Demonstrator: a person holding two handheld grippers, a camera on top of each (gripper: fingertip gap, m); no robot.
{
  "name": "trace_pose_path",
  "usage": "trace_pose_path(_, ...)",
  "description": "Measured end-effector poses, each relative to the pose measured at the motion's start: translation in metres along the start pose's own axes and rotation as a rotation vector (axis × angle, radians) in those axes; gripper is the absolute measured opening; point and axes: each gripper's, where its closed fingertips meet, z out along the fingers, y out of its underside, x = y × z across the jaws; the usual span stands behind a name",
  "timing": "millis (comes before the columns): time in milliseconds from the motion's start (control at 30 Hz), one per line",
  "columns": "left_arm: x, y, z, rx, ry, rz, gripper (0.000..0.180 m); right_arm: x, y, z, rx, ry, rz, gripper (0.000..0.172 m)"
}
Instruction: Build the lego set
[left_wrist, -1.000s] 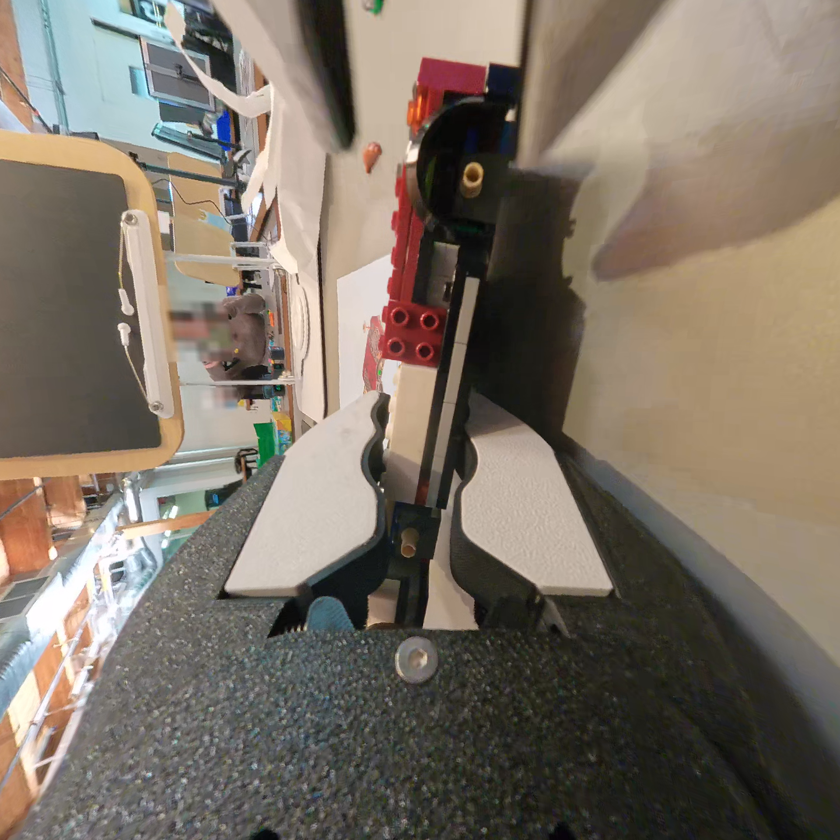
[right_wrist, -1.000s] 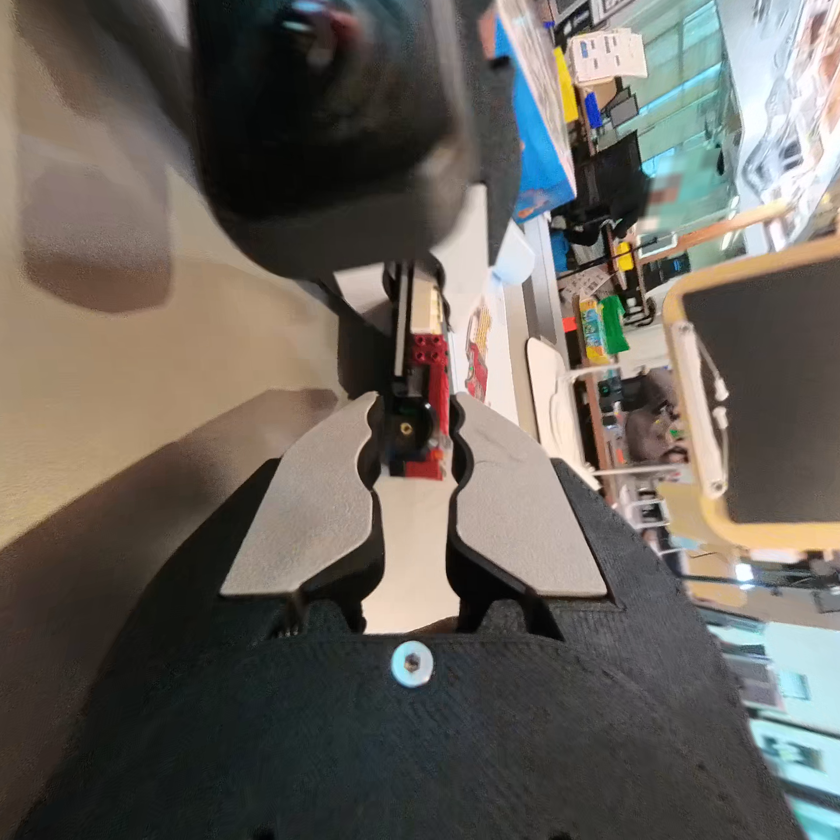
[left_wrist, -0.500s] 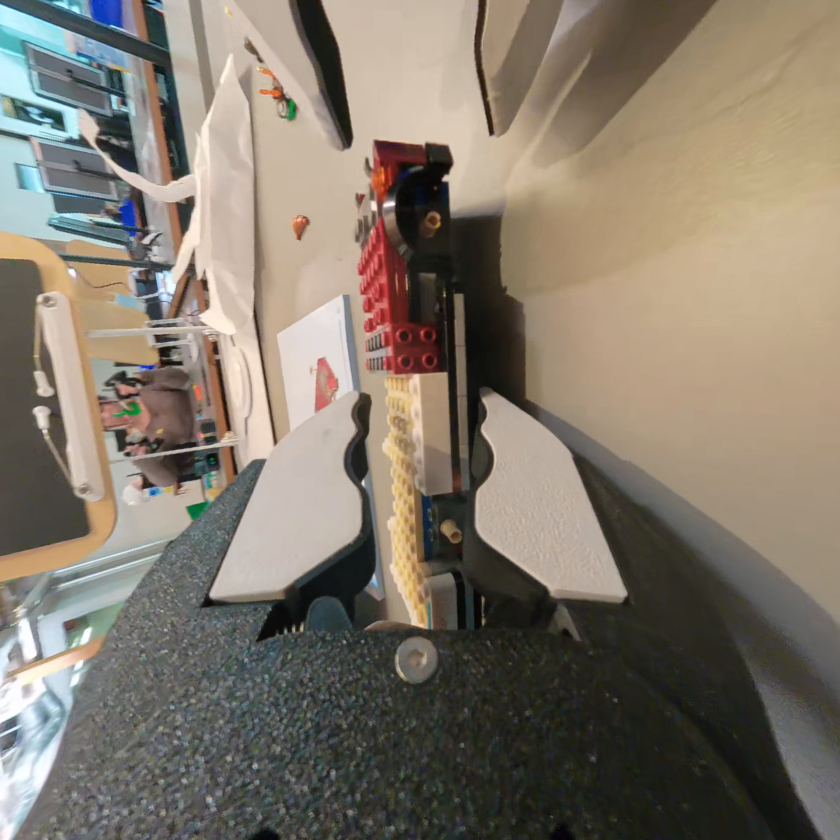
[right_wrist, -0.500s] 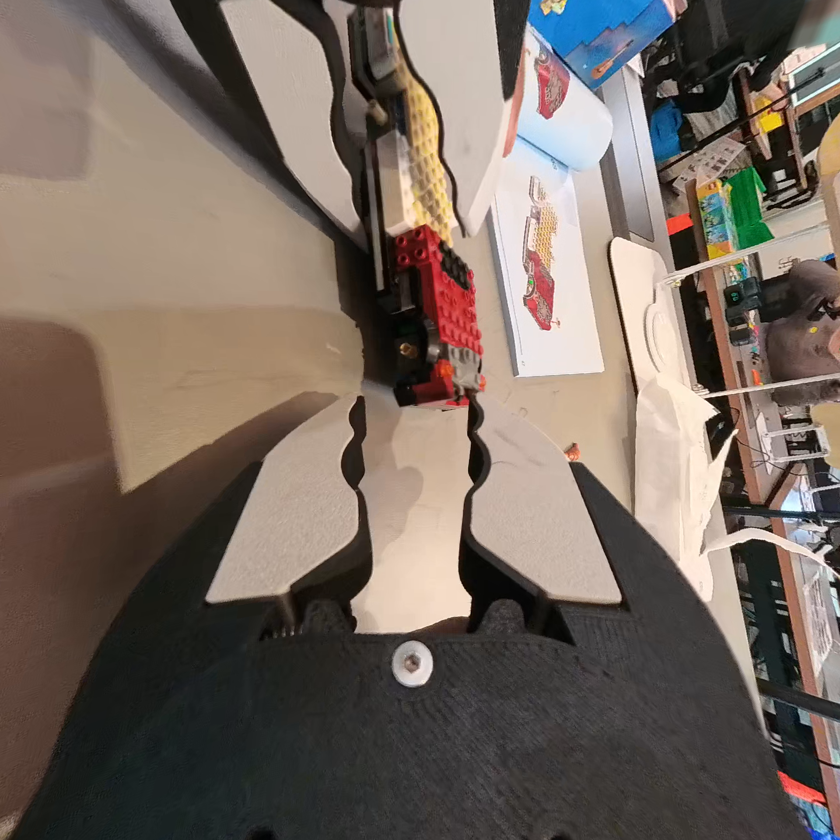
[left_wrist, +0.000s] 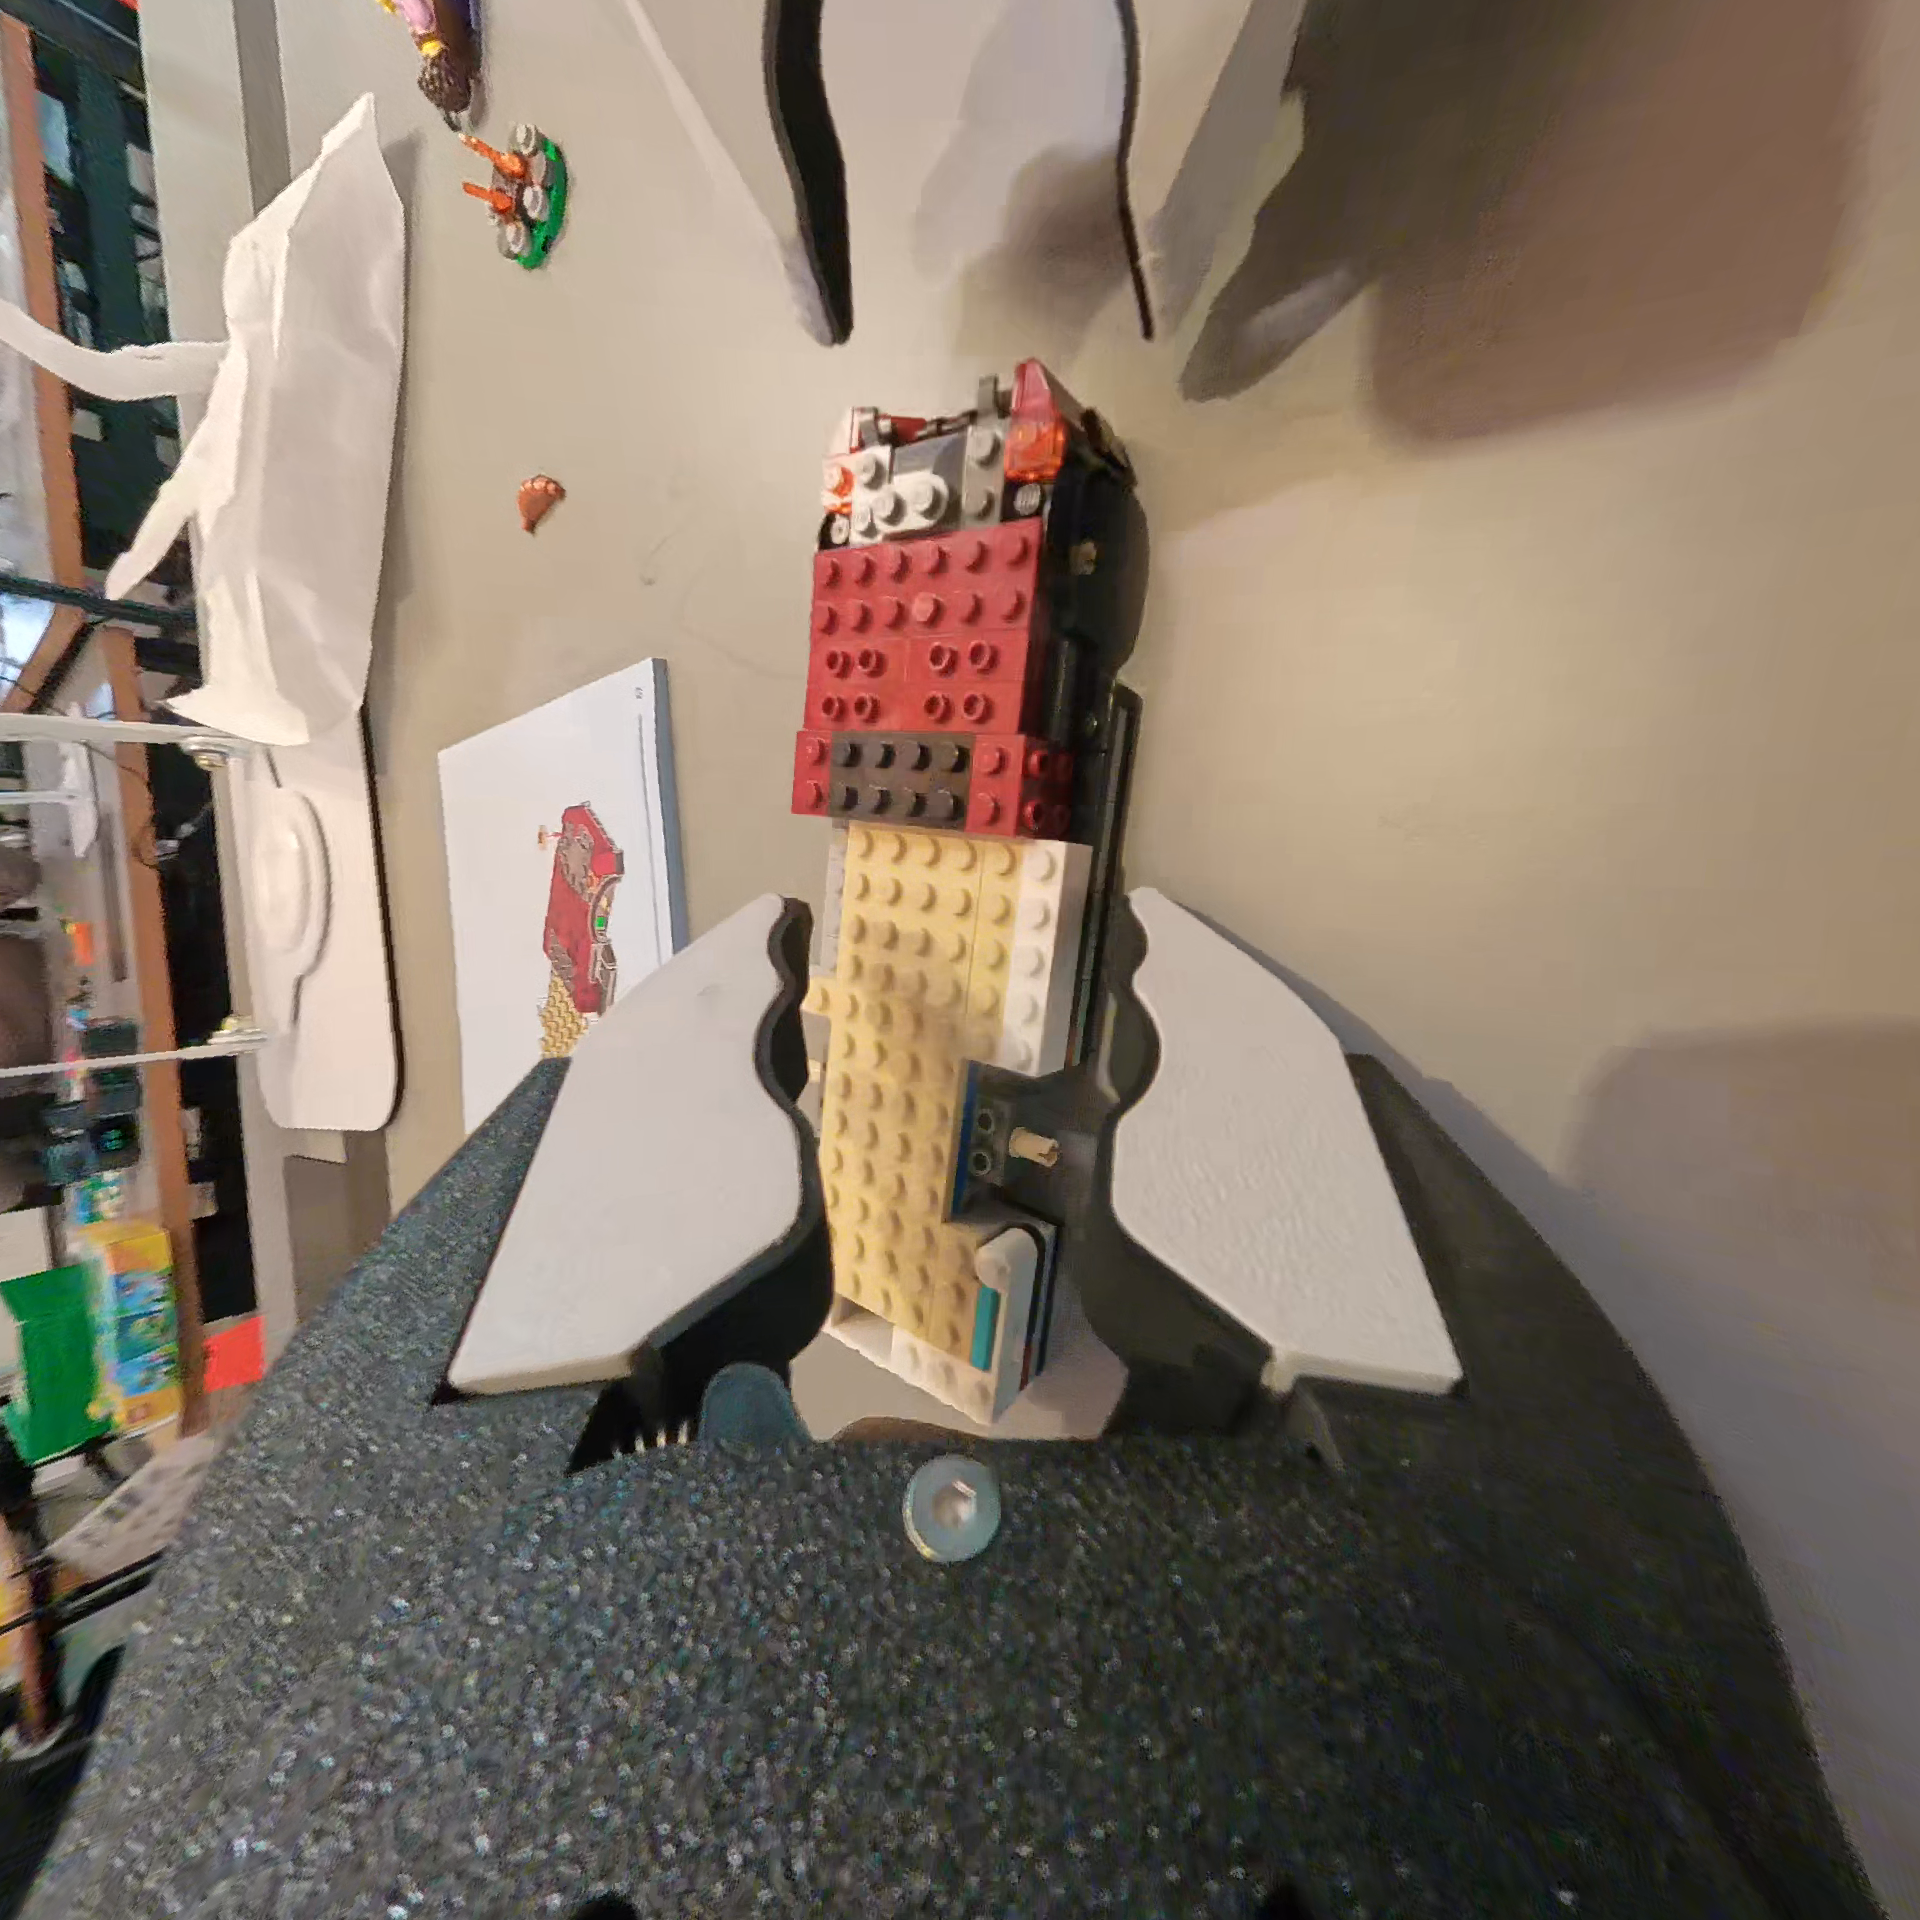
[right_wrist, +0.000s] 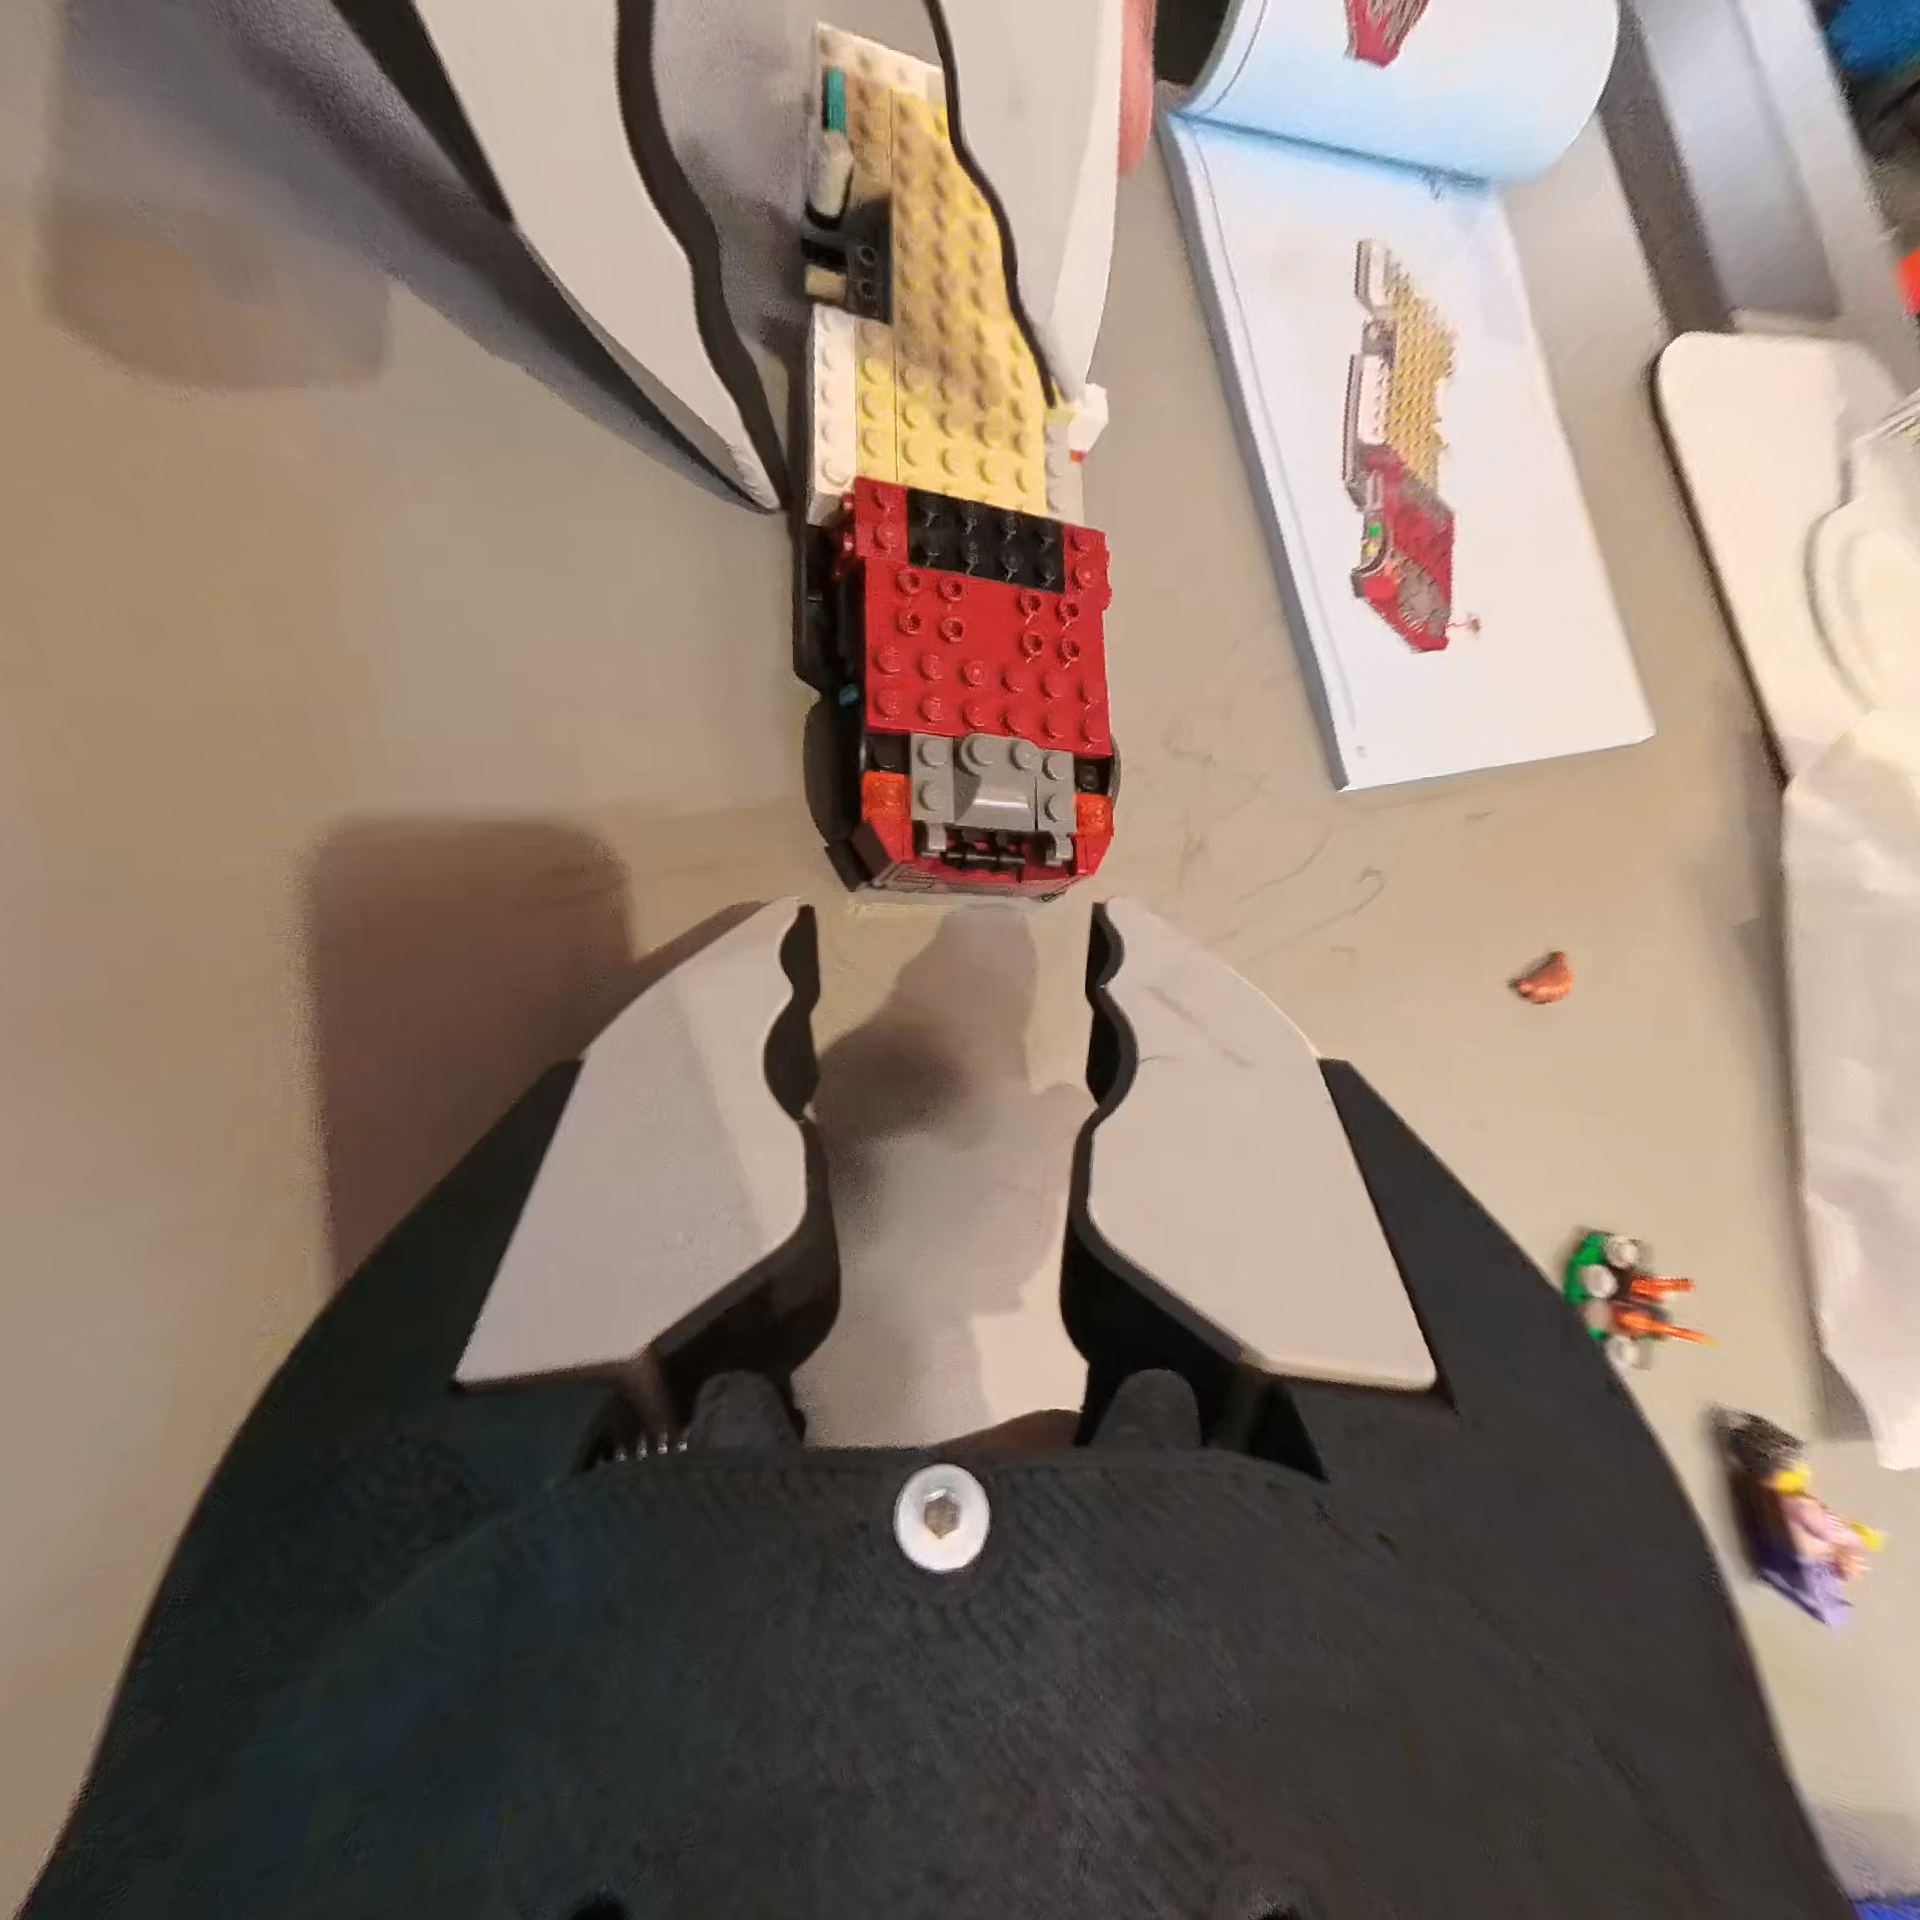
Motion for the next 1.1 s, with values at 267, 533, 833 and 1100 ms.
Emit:
trace_pose_path(267,-0.016,-0.016,-0.018,0.227,0.007,-0.168,0.062,-0.001,-0.018,0.017,0.101,-0.113,0.168,0.071)
trace_pose_path(533,-0.043,-0.017,-0.024,0.37,-0.113,-0.271,0.063,-0.008,-0.014,0.024,0.025,-0.082,0.084,0.059)
trace_pose_path(833,-0.042,-0.015,-0.023,0.399,-0.078,-0.312,0.063,-0.049,-0.022,-0.011,0.079,-0.301,-0.026,0.054)
trace_pose_path(1100,-0.07,0.007,-0.01,0.268,-0.019,-0.421,0.071,0.044,-0.01,0.016,0.07,0.062,0.189,0.055)
